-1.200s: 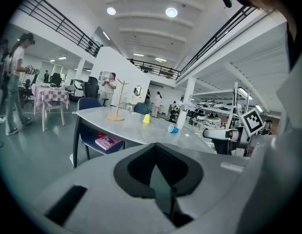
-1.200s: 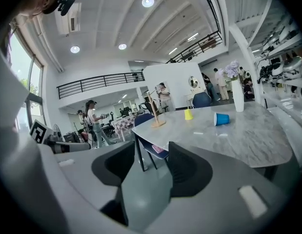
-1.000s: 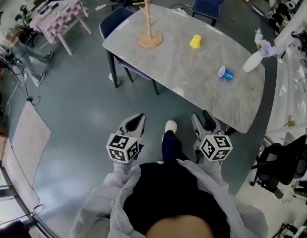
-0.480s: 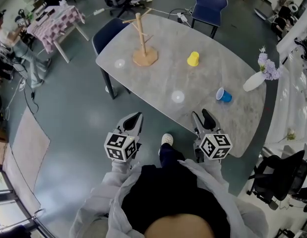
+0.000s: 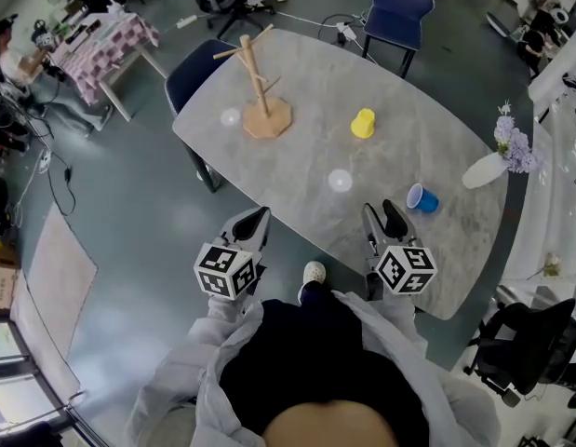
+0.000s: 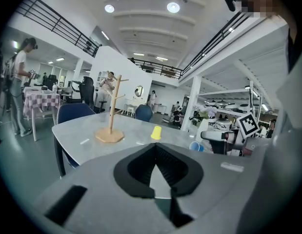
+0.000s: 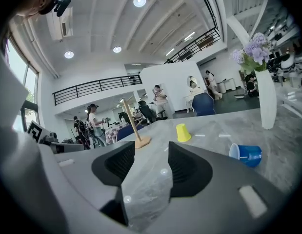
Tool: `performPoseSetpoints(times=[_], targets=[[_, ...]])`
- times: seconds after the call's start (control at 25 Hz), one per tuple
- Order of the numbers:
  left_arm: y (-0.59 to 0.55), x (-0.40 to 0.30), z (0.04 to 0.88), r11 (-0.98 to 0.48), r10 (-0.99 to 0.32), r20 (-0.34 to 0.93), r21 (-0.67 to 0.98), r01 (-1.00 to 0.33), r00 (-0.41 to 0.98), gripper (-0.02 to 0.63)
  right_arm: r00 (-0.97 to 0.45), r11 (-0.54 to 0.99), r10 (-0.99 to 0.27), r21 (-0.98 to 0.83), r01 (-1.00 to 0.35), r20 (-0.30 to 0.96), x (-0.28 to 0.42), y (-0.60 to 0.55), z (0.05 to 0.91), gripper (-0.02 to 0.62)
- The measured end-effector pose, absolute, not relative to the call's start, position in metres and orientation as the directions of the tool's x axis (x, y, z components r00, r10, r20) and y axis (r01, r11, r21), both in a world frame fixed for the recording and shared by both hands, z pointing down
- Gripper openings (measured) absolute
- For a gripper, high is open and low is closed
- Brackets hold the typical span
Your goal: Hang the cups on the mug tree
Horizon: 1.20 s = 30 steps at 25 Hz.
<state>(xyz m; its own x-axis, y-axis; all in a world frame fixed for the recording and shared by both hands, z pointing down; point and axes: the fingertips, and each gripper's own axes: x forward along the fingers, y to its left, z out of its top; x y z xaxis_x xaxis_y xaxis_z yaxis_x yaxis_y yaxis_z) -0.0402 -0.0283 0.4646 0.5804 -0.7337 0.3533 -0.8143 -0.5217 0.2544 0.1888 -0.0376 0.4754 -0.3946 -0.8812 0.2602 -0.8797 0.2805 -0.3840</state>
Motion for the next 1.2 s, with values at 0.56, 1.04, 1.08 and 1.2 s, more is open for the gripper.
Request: performPoseSetpoints(times=[0.56,1.04,1.08,1.2], targets=[[-0.072,-0.04,0.485,-0.5,-0.731,0.366,0.286,-0.818,0.575,0.006,-0.404,0.284,-0.864,-0.371,-0.884,0.302,0.182,-0.083,0.492,0.21],[-0.136,-0.045,0.48,-0.534,-0.715,0.378,0.246,-0.809,0.588,0.006,-0.281,0.189,-0.918,-0.317,-0.929,0.279,0.189,-0.158,0.475,0.212],[-0.143,-0.046,0.481,-0.539,-0.713,0.378,0.244,-0.806,0.591,0.006,-0.267,0.178,-0.922,-0.304,-0.936,0.282,0.189,-0.164,0.476,0.212],[-0.164,-0.049,0.489,-0.547,-0.702,0.39,0.241,-0.802,0.596,0.006,-0.23,0.147,-0.927,-0.277,-0.95,0.297,0.19,-0.185,0.483,0.219]])
